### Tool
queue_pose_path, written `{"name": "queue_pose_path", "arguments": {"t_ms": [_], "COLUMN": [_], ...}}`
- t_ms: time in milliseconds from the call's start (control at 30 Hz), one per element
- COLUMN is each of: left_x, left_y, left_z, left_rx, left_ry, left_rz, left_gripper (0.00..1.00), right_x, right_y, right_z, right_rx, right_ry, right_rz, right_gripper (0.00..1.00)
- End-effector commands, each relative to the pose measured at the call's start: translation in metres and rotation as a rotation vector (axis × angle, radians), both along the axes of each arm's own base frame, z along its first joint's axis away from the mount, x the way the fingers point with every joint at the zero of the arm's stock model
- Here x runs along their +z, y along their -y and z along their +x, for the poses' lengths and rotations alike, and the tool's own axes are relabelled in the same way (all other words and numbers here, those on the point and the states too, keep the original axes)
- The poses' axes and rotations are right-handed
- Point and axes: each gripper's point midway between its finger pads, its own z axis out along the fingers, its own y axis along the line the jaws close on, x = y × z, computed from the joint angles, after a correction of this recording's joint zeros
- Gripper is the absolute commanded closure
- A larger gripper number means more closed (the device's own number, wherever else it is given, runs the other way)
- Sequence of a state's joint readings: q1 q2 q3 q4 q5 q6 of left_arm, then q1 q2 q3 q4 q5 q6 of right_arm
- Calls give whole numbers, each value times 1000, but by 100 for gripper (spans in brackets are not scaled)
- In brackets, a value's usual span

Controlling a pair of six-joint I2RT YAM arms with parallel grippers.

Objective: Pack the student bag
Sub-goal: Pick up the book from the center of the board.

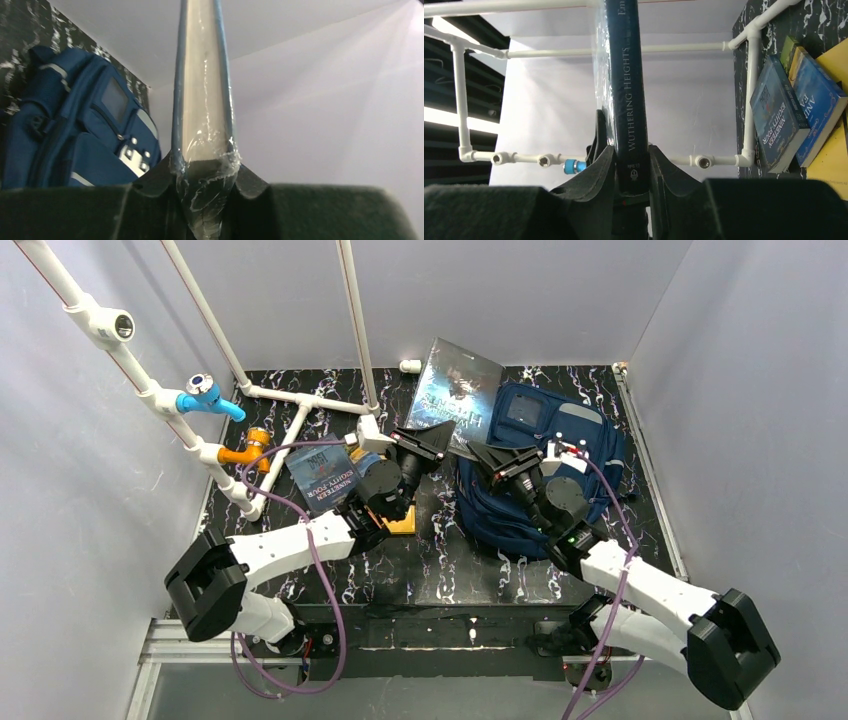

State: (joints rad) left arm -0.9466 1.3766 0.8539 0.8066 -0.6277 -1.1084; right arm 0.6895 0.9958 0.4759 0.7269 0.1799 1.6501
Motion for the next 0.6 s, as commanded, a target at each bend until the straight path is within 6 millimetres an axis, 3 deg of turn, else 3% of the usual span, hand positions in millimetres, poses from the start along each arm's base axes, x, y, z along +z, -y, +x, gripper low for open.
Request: {"name": "queue_pose_path", "arguments": {"t_ms": [0, 67, 100, 167, 200, 267, 367, 500, 567], "left_x": [20, 13, 13, 13, 10, -1, -8, -10, -16], "left_y": [-20, -36, -46, -60, -66, -76, -81, -79, -82], "left_z": [1, -1, -3, -7, -8, -14, -29, -53, -65], "left_rx": [3, 23, 34, 44, 43, 32, -20, -140, -188], "left_ry": [33, 9, 12, 23, 23, 0, 4, 5, -27], "left_rz": [-80, -94, -103, -74, -44, 28, 105, 241, 305], "left_gripper": [100, 100, 99, 99, 100, 100, 100, 100, 100], "right_x": [48, 21, -16, -43, -46, -71, -78, -88, -87], "right_y": [8, 5, 10, 25, 30, 49, 72, 108, 105], "right_z": [-29, -36, -38, -44, -47, -54, -58, -47, -38], "right_rx": [20, 61, 75, 73, 78, 110, 160, 202, 254], "right_ry": [232, 191, 110, 99, 112, 95, 130, 87, 104], "right_rz": [-95, -274, -442, -647, -710, -958, -1240, -1605, -1690], "right_gripper": [57, 36, 21, 4, 2, 2, 2, 1, 2]}}
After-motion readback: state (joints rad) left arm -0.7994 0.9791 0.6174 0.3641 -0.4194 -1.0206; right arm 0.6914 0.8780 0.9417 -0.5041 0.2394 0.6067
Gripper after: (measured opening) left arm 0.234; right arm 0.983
